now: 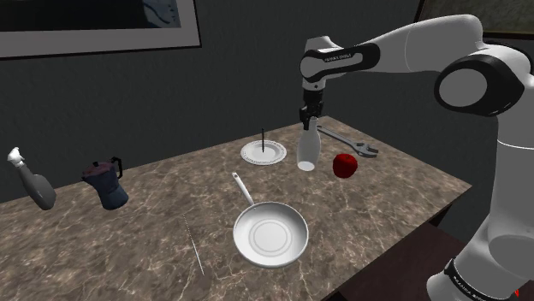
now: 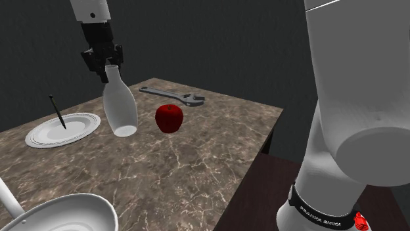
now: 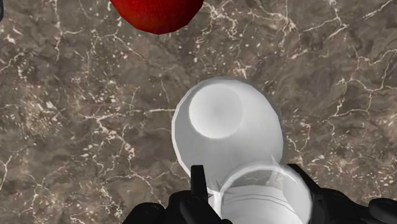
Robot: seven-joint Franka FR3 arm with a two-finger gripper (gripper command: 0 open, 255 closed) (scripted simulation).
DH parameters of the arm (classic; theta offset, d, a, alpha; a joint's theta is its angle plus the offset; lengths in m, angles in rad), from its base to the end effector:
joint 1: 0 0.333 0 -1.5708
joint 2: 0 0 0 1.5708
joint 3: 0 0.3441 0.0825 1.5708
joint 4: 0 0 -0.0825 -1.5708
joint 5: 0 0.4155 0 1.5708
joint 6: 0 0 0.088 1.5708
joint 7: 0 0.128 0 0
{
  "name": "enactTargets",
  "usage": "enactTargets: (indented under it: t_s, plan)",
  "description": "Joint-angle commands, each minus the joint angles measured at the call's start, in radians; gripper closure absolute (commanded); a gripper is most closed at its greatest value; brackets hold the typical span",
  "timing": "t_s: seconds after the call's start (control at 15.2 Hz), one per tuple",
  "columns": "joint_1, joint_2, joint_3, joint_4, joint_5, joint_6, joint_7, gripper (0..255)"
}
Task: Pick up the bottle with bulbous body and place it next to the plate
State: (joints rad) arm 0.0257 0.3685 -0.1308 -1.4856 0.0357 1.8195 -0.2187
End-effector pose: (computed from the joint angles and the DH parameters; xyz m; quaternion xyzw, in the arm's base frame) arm 0.7037 -0.0585 0.4582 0.9983 0.0561 -0.0165 0.0037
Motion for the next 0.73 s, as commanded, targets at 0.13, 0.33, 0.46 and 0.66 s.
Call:
enactTargets:
  t_s: [0.13, 0.33, 0.46, 0.66]
  plan:
    - [0.0, 0.0, 0.0, 0.001, 0.0, 0.0, 0.0, 0]
    - [0.0, 0.0, 0.0, 0.001, 0.0, 0.0, 0.0, 0]
    - [-0.001, -0.001, -0.001, 0.067, 0.0, -0.067, 0.001, 0]
    - [-0.003, 0.005, -0.001, 0.135, 0.0, -0.13, 0.001, 0]
